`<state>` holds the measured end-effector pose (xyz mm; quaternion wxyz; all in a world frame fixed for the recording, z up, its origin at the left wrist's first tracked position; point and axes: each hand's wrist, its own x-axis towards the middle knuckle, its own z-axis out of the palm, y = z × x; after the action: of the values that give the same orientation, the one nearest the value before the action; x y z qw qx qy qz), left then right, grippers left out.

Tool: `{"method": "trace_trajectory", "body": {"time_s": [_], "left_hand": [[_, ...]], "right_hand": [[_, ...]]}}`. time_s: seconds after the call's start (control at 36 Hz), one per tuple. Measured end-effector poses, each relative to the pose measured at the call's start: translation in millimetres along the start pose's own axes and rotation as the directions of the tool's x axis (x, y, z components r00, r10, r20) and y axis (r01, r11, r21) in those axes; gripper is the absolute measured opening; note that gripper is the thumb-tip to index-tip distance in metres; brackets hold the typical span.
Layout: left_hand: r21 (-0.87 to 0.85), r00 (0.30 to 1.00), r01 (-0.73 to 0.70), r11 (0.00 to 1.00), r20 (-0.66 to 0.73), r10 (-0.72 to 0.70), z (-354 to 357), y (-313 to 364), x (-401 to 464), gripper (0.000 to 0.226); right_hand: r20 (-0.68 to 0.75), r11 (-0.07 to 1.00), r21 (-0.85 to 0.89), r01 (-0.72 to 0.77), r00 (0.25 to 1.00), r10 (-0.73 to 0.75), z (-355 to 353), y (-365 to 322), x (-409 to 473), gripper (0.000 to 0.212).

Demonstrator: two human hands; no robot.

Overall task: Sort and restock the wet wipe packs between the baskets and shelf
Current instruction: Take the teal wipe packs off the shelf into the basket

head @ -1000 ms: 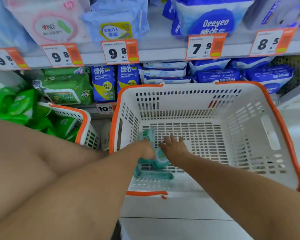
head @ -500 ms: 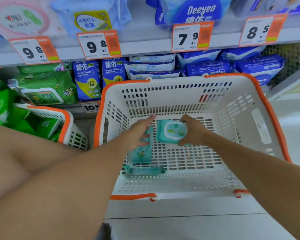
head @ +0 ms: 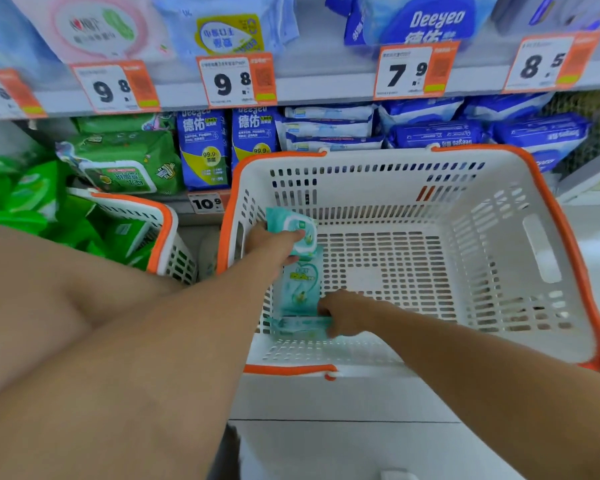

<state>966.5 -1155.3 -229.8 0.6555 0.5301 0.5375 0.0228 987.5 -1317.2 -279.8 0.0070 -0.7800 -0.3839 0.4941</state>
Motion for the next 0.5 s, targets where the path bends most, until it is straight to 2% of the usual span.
{"method": "trace_trajectory", "body": {"time_s": [0.06,0.08,0.17,0.22,0.33,0.5], "left_hand": [[-0.018,1.000,0.022,1.000,0.005,-0.022,2,1,1,0.042],[-0.028,0.999,0.033,0.999,0.002,-0.033,4,3,0,0.043],[-0.034,0.999,0.036,0.999,-0.014,-0.036,13,11,-2,0.050],[-0.027,1.000,0.026,0.999,-0.006,-0.026,20,15,-4,0.049],[-0.114,0.995,0.073,0.991,0.071,-0.065,29,19,-6,0.044],[-0.272,0.977,0.146,0.951,0.192,-0.095,31,26,-11,0.047]], "right_hand": [[-0.041,0.994,0.094,-0.055,0.997,0.059,2,15,4,0.029],[0.008,0.968,0.229,-0.106,0.994,0.107,-4,25,2,0.029],[0.166,0.735,0.644,-0.211,0.977,0.134,-32,62,-17,0.034],[0.175,0.558,0.803,-0.211,0.978,0.118,-48,86,-36,0.036],[0.104,0.279,0.953,-0.120,0.992,0.070,-62,118,-62,0.040],[-0.095,0.078,0.993,0.090,0.993,0.066,-65,113,-74,0.041]]}}
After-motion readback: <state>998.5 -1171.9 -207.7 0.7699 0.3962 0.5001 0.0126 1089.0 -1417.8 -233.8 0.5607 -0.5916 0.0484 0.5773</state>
